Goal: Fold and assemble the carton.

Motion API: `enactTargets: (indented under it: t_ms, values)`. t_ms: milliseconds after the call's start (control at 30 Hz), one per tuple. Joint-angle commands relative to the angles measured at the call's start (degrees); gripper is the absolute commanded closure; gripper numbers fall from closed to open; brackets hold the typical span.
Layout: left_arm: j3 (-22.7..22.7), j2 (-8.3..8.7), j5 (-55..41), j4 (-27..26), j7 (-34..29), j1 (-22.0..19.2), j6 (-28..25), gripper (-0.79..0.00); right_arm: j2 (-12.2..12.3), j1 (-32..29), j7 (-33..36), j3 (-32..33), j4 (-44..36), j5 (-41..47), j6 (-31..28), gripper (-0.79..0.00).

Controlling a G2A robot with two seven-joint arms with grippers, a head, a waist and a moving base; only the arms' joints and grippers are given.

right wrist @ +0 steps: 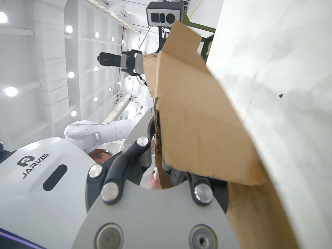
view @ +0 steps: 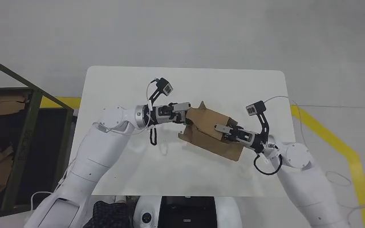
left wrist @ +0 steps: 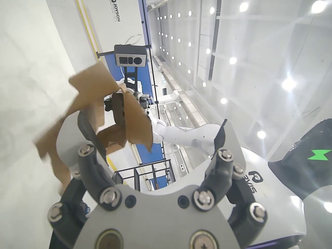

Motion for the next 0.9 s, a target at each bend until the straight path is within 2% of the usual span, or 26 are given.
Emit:
enactTargets:
  t_ms: [0,667,867]
  values:
    - [0.5,-0.14,-0.2,0.3,0.0,-0.3,-0.1,-0.785,0.0,0.0,0.1,-0.2,-0.6,-0.3,0.2,0.0]
    - [0.9,-0.45,-0.1,0.9,0.4,-1.5,-0.8,-0.785,0.1,-1.0,0.6,0.2,-1.2,-1.0,0.2,0.0]
    - [1.6,-0.64,-0.7,0.4,-0.2,-1.7,-0.6,-0.785,0.1,-0.8,-1.6,0.7,-0.3,-2.0,0.5,0.0]
